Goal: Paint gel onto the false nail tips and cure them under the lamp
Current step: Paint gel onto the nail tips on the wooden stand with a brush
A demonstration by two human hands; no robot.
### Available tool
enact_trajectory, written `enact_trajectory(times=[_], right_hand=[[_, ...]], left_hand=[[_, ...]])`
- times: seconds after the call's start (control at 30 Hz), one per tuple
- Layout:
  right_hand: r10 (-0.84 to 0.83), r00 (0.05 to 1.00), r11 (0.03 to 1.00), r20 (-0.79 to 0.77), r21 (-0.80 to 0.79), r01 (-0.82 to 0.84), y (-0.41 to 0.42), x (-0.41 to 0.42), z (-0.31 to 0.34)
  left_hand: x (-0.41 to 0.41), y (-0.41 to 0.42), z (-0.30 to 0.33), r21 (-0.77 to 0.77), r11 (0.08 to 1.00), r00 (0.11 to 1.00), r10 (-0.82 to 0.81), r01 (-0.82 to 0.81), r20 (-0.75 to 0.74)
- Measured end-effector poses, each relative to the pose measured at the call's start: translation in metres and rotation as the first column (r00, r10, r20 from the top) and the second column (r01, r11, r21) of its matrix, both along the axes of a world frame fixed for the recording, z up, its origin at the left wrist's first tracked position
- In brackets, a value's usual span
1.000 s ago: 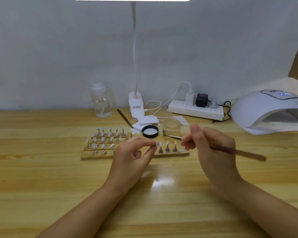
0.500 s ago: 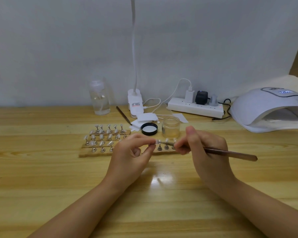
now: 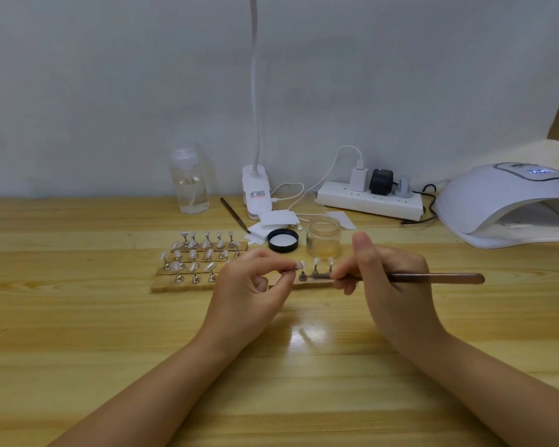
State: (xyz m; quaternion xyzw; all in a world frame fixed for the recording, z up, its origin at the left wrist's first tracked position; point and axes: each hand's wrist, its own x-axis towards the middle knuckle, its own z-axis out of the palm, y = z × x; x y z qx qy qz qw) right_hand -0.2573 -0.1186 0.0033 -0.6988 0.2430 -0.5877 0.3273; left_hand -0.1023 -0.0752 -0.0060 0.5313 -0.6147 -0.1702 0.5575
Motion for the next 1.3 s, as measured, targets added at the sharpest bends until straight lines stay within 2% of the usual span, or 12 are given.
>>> enact_trajectory(times=[0.1, 0.23, 0.37, 0.47, 0.53, 0.63, 0.77, 0.9, 1.03, 1.3], right_hand=[[-0.020, 0.999, 0.999, -0.041, -0.028, 0.019, -0.0011, 0.0010, 0.0007], [-0.014, 1.000, 0.997, 0.022, 0.078, 0.012, 0.0014, 0.0002, 0.0027], [-0.018, 1.000, 0.999, -0.014, 0.038, 0.019, 0.0020, 0.0012, 0.0036], [-0.023, 1.000, 0.992, 0.017, 0.125, 0.021, 0.0028, 0.0007, 0.0046], [-0.032, 0.999, 0.994, 0.043, 0.110, 0.027, 0.0028, 0.0005, 0.0053], [-0.009, 1.000, 0.998, 0.003, 0.060, 0.009, 0.0021, 0.0009, 0.0050], [-0.007, 1.000, 0.990, 0.030, 0.142, 0.003, 0.0040, -0.0007, 0.0067], [-0.011, 1.000, 0.997, 0.027, 0.082, 0.009, 0.0029, 0.0008, 0.0067], [0.010, 1.000, 0.990, -0.008, 0.144, -0.009, 0.0043, -0.0006, 0.0052], [-0.027, 0.997, 0.999, 0.072, 0.049, 0.023, 0.0029, -0.0014, 0.0049]], left_hand=[[-0.0003, -0.0002, -0.0001, 0.003, 1.000, 1.000, 0.002, -0.002, -0.003], [0.0000, 0.0000, -0.0005, 0.004, 1.000, 1.000, 0.003, -0.003, 0.003], [0.0001, -0.0017, -0.0015, -0.003, 1.000, 1.000, 0.003, -0.003, -0.006], [0.0007, -0.0024, -0.0023, -0.008, 1.000, 1.000, 0.001, -0.001, -0.006], [0.0011, -0.0027, -0.0026, -0.014, 1.000, 1.000, -0.002, 0.002, -0.004], [0.0011, -0.0032, -0.0027, -0.024, 1.000, 1.000, -0.003, 0.003, 0.007], [0.0017, -0.0023, -0.0023, -0.017, 1.000, 1.000, 0.001, -0.001, 0.020], [0.0015, -0.0020, -0.0018, -0.012, 1.000, 1.000, -0.012, 0.012, 0.014], [0.0016, -0.0016, -0.0007, -0.012, 1.000, 1.000, -0.015, 0.015, -0.006], [0.0019, -0.0008, 0.0003, -0.028, 1.000, 0.998, -0.003, 0.002, -0.059]])
